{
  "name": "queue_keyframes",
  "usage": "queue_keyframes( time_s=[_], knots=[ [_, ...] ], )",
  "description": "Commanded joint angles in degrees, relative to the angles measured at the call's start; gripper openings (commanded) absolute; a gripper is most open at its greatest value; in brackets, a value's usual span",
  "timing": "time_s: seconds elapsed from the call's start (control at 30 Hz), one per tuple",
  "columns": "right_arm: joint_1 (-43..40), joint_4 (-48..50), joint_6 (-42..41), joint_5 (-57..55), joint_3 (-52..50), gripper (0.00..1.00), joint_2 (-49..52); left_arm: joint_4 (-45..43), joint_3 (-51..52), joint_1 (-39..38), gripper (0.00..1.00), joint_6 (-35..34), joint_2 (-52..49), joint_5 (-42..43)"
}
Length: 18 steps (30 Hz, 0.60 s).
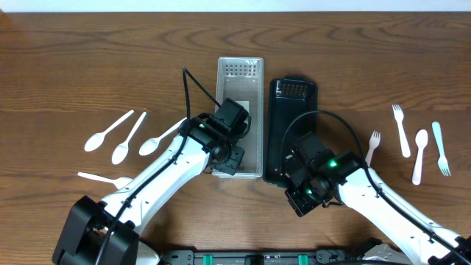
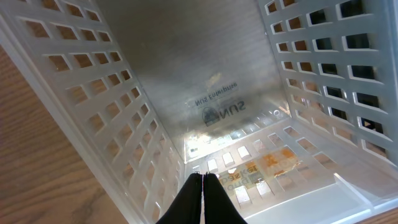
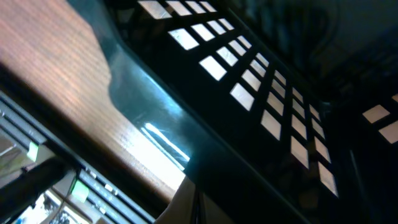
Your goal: Pack container
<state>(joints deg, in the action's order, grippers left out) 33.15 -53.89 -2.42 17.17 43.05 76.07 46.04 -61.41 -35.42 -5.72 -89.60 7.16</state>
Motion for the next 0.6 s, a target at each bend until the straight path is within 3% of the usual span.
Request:
queue_keyframes(
  time_s=[0.0,0.57],
  knots=[
    [0.5,1.0,-3.5,-4.4,0.1,0.01,0.2,0.1,0.1,-0.2,0.04,0.7,-0.6,0.0],
    [0.5,6.6,-8.3,-14.1,0.1,0.07,0.2,4.7,0.1,-0.2,0.06,0.7,-0.6,0.0]
  ],
)
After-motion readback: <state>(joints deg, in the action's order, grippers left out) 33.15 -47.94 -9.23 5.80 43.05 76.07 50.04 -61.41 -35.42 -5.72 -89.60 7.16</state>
